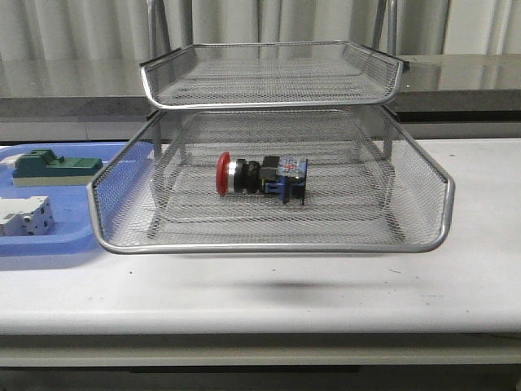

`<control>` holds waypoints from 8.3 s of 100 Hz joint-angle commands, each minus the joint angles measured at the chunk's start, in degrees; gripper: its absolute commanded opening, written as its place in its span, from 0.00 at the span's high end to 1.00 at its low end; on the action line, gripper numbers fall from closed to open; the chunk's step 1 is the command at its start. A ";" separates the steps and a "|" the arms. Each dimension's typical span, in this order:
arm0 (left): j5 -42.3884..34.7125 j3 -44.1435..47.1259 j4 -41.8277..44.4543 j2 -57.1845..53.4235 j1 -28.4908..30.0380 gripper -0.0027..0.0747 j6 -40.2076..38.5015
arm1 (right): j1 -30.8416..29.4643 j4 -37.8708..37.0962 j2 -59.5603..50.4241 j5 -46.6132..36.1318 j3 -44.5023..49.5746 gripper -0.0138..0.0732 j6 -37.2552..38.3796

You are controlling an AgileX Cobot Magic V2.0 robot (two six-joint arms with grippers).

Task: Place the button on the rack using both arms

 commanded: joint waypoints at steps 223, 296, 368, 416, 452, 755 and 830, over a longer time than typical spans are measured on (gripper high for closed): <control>-33.07 18.41 -8.24 -13.92 0.14 0.99 -0.49 | 13.57 20.68 20.06 -11.93 -2.04 0.92 -28.13; -33.07 18.41 -8.24 -13.92 0.14 0.99 -0.49 | 44.27 20.57 44.07 -32.82 -2.04 0.92 -40.46; -33.07 18.41 -8.24 -13.92 0.14 0.99 -0.49 | 37.78 20.44 53.72 -41.78 -9.78 0.92 -40.46; -33.07 18.41 -8.24 -13.92 0.14 0.99 -0.49 | 31.18 19.65 59.12 -37.12 -16.97 0.92 -40.46; -33.07 18.41 -8.24 -13.92 0.14 0.99 -0.49 | 28.47 19.26 50.85 -24.26 -16.97 0.91 -32.34; -33.07 18.41 -8.24 -13.92 0.14 0.99 -0.49 | 2.87 -9.16 -38.73 -43.73 39.48 0.91 7.15; -33.07 18.41 -8.24 -13.92 0.14 0.99 -0.49 | 2.87 -9.10 -38.73 -54.24 43.65 0.91 7.20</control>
